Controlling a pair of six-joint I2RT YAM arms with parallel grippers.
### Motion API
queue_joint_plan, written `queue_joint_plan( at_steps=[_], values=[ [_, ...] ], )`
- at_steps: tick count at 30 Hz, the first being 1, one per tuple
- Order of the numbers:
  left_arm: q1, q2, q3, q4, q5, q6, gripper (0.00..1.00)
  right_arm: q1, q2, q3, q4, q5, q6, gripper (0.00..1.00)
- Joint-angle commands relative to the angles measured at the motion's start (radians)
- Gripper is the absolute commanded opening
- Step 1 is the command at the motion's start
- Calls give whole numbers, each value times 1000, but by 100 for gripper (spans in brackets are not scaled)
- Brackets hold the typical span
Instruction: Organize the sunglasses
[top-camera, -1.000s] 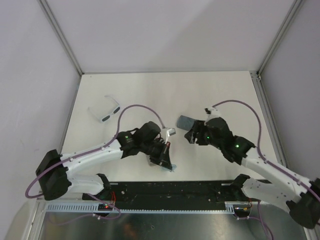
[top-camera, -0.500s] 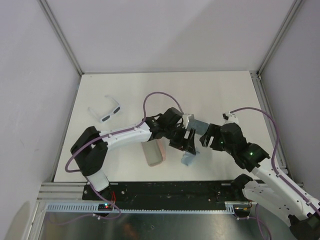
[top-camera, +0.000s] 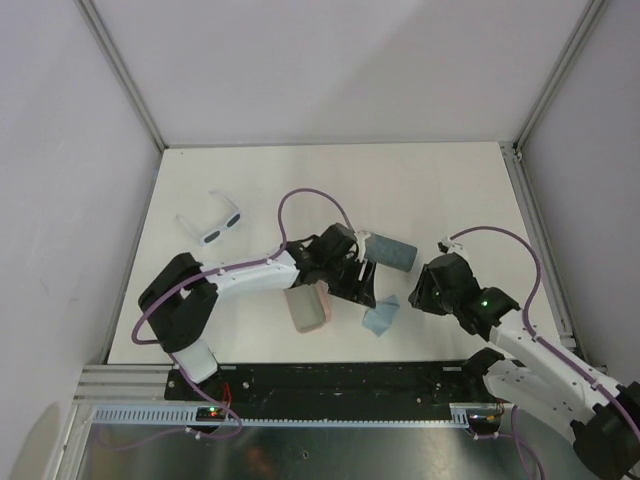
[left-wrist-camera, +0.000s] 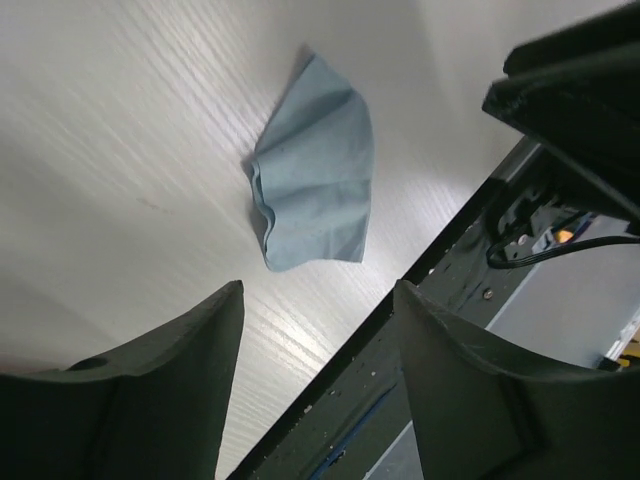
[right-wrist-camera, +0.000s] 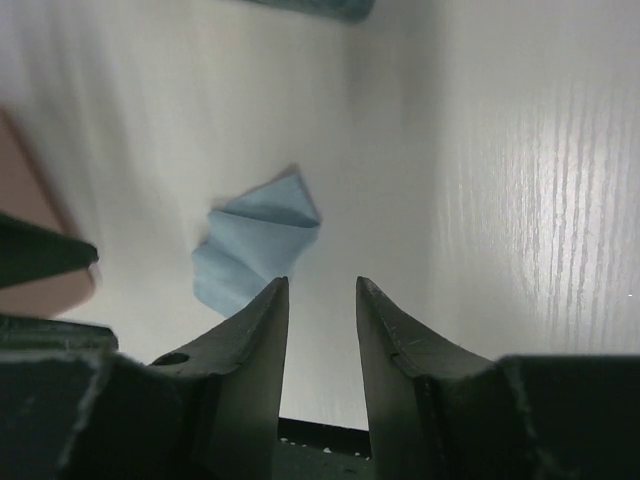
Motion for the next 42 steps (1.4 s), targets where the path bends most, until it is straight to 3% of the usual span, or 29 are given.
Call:
queue_joint_plan(
  at_steps=[1,7,10,13,16,18,32,42],
  values=[
    [-49,-50,-40,16,-81,9,64,-10,49,-54,114,-61,23,37],
    [-95,-88,-77,17,-160,-8,56,-15,193,-63,272,-121,-60,32],
    [-121,-109,-85,17,-188,-10,49,-16,284,-46,318,-132,-97,20],
    [-149,-120,-90,20,-214,-22,34,-16,346,-26,355,-142,-121,5],
    [-176,-115,-98,31,-227,-42,8,-16,397,-1,377,-173,-134,1],
    [-192,-104,-101,44,-232,-55,2,-16,425,14,384,-179,-138,0],
    [-246,65,-51,123,-280,-121,0,-17,448,23,395,-168,-137,0],
    [-258,53,-114,205,-361,-202,0,-19,430,30,446,-229,-148,0]
  ],
)
